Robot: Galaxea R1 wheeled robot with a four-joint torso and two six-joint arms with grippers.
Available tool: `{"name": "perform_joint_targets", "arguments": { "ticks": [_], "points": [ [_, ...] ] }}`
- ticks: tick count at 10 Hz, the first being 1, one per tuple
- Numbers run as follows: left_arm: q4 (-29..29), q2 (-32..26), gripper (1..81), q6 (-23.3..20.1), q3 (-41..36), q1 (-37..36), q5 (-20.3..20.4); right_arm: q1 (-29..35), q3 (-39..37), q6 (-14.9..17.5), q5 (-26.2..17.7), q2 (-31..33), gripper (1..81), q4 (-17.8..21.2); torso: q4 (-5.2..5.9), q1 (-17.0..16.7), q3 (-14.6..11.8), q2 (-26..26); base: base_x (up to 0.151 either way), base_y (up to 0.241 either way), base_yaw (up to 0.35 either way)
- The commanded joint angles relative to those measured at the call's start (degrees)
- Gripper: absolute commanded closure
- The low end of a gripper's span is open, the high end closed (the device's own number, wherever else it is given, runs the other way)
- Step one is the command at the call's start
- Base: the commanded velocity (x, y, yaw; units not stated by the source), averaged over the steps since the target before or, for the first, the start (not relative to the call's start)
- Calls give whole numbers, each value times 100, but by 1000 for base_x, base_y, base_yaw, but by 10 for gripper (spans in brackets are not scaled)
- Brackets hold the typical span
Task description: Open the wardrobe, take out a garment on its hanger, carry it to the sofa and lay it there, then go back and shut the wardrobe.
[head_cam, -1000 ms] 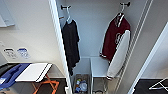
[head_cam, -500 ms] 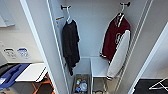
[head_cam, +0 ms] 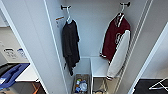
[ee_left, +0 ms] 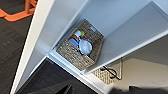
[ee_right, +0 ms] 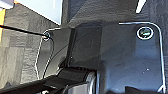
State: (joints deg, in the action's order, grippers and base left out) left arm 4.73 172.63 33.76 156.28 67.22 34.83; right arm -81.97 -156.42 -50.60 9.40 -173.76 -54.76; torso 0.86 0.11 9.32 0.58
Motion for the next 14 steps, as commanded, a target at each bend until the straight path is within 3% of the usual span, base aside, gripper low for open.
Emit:
{"name": "perform_joint_targets", "arguments": {
  "ticks": [1,2,3,5,7,10,13,14],
  "points": [
    [2415,-1079,10,491,-1370,-91,-828,334,51,33,-193,15,10,-419,0,0,0,0,0,0,0],
    [2869,-1289,10,500,-1547,67,-880,369,42,50,-193,24,10,-802,0,0,0,0,0,0,0],
    [3473,-1474,10,500,-1556,199,-1263,404,42,154,-193,6,10,-1500,0,0,0,0,0,0,0],
    [4421,-1705,10,500,-1574,611,-1435,632,-45,174,-210,32,10,-2747,0,0,0,0,0,0,0],
    [4510,-1619,10,483,-1461,937,-1575,1010,-405,174,-325,-29,10,-3494,0,0,0,0,0,0,0],
    [4502,-1065,10,483,-627,1097,-1725,1573,-808,174,-420,-213,10,-4585,0,-2,-2,2,0,0,0],
    [4484,-958,10,500,-362,1123,-1725,2118,-1897,182,-676,-932,10,-5832,0,0,0,0,0,0,0],
    [4466,-967,10,500,-362,1123,-1725,2250,-2041,174,-720,-1066,10,-6020,0,0,0,0,0,0,0]
  ]
}}
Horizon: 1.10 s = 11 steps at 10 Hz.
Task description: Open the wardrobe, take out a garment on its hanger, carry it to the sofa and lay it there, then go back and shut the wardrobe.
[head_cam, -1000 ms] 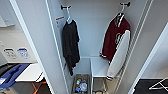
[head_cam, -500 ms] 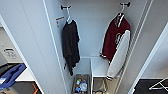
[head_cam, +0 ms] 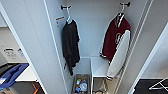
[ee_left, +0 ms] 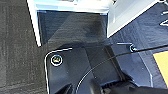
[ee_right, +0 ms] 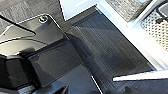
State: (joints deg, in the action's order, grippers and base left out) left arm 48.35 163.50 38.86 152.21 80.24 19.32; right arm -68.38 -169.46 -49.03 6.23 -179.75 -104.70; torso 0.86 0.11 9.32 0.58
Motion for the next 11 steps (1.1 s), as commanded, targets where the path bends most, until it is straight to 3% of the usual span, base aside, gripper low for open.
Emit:
{"name": "perform_joint_targets", "arguments": {
  "ticks": [1,3,4,7,9,11],
  "points": [
    [88,-37,10,-10,54,-179,-174,1032,-745,25,-656,-525,10,-1209,0,0,0,0,0,0,0],
    [78,-36,10,-19,63,-196,-174,1189,-649,34,-1765,-525,10,-1773,0,0,0,0,0,0,0],
    [78,-36,10,-19,63,-205,-174,1243,-570,34,-2019,-525,10,-1895,0,0,0,0,0,0,0],
    [96,-19,10,-19,63,-206,-174,1453,-307,-72,-2661,-525,10,-1651,0,0,0,0,0,0,0],
    [70,-10,10,-28,72,-197,-174,1339,-279,51,-2548,-525,10,-1685,0,0,0,0,0,0,0],
    [61,-19,10,-28,72,-205,-174,1243,-262,-1,-1915,-525,10,-1527,0,0,0,0,0,0,0]
  ]
}}
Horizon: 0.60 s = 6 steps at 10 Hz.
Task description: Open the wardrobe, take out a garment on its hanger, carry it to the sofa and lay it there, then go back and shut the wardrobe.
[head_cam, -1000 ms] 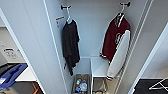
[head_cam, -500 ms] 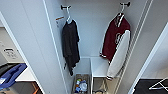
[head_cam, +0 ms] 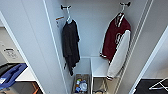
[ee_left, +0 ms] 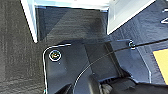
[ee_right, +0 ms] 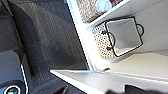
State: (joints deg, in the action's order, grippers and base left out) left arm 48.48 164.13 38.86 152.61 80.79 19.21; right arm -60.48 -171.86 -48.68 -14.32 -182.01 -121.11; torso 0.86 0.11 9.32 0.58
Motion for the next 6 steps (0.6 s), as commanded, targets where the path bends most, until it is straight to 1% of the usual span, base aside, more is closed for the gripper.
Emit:
{"name": "perform_joint_targets", "arguments": {
  "ticks": [1,3,4,6],
  "points": [
    [47,-65,10,-37,32,-260,-163,400,4,-37,360,-225,10,350,0,0,0,0,0,0,0],
    [56,-65,10,-37,32,-260,-163,461,181,-37,281,-198,10,396,0,0,0,0,0,0,0],
    [56,-65,10,-37,32,-260,-163,558,198,-89,281,-154,10,448,0,0,0,0,0,0,0],
    [82,-56,10,-37,32,-260,-163,795,215,-98,281,142,10,858,0,0,0,0,0,0,0]
  ]
}}
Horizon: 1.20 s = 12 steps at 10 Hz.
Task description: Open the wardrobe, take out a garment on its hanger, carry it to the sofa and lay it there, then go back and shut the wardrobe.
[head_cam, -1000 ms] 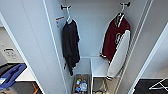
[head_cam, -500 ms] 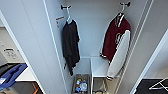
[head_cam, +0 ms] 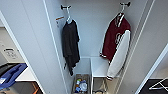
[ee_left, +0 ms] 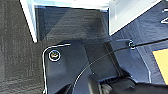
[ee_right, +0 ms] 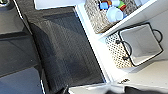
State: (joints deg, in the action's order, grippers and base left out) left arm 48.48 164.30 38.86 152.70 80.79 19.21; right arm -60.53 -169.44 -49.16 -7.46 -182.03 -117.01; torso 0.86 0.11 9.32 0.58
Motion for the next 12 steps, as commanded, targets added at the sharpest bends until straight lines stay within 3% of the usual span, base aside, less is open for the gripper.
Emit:
{"name": "perform_joint_targets", "arguments": {
  "ticks": [1,2,3,8,12],
  "points": [
    [100,-55,10,-37,23,-252,-163,879,35,-93,-414,296,10,793,0,0,0,0,0,0,0],
    [100,-55,10,-37,23,-252,-163,949,113,-120,-440,532,10,1326,0,0,0,0,0,0,0],
    [82,-64,10,-37,23,-260,-163,967,123,-120,-440,674,10,1611,0,0,0,0,0,0,0],
    [56,-55,10,-37,23,-234,-163,616,105,-128,-722,1298,10,2612,0,0,0,0,0,0,0],
    [30,-11,10,-54,23,-234,-119,89,518,-128,-1,1333,10,3780,0,0,0,0,0,0,0]
  ]
}}
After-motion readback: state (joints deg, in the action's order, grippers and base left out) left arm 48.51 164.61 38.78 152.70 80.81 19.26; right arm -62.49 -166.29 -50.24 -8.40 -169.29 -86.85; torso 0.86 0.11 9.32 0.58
